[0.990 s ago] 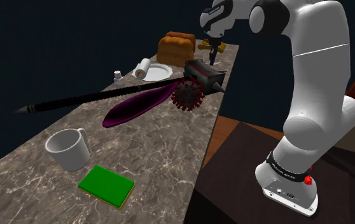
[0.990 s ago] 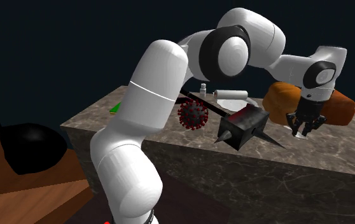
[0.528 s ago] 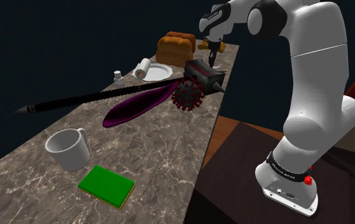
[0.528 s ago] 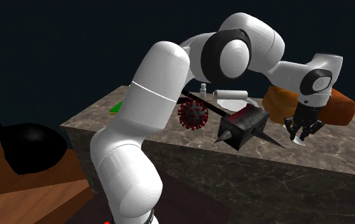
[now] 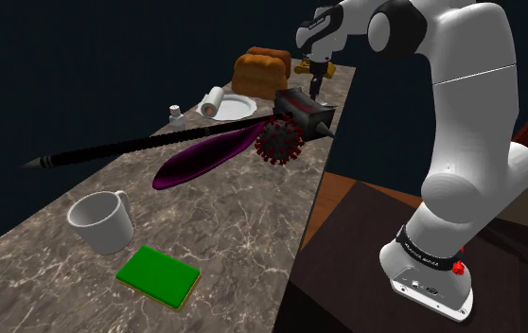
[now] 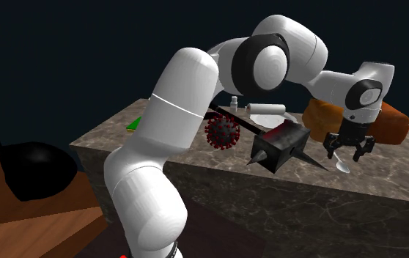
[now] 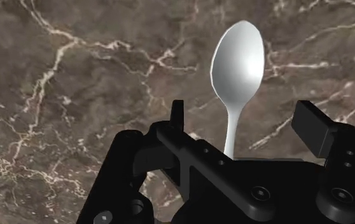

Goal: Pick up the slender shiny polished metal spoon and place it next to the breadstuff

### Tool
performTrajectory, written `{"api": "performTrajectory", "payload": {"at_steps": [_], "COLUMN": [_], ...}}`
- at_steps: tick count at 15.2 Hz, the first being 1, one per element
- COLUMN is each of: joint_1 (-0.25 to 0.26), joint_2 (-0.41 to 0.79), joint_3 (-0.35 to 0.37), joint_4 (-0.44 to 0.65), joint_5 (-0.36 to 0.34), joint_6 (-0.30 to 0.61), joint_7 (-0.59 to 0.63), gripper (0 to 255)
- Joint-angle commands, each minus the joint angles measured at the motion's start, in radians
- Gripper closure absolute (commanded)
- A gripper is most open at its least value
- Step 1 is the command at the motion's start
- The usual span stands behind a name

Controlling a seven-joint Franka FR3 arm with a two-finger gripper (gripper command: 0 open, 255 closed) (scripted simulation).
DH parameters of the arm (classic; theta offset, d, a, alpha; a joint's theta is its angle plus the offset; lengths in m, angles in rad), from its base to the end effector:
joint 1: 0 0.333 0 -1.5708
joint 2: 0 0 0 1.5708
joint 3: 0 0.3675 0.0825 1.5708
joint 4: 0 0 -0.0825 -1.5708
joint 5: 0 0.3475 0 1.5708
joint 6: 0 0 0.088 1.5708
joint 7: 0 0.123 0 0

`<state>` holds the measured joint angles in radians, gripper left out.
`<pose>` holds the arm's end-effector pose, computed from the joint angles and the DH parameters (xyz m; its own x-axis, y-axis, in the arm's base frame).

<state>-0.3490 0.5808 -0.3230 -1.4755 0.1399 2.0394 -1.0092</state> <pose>0.5823 -0.3914 0.3961 0.9471 0.3190 -0.0344 0.3202 -0.9466 0.0383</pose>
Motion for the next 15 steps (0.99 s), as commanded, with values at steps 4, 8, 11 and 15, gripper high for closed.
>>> {"api": "performTrajectory", "payload": {"at_steps": [4, 8, 11, 15], "joint_1": [0.002, 0.004, 0.004, 0.004], "joint_2": [-0.012, -0.039, -0.039, -0.039], "joint_3": [-0.002, -0.008, -0.008, -0.008], "joint_4": [0.015, 0.067, 0.067, 0.067], "joint_5": [-0.004, -0.014, -0.014, -0.014], "joint_6": [-0.027, -0.105, -0.105, -0.105], "joint_7": [0.003, 0.009, 0.009, 0.009], "gripper": [0, 0, 0, 0]}}
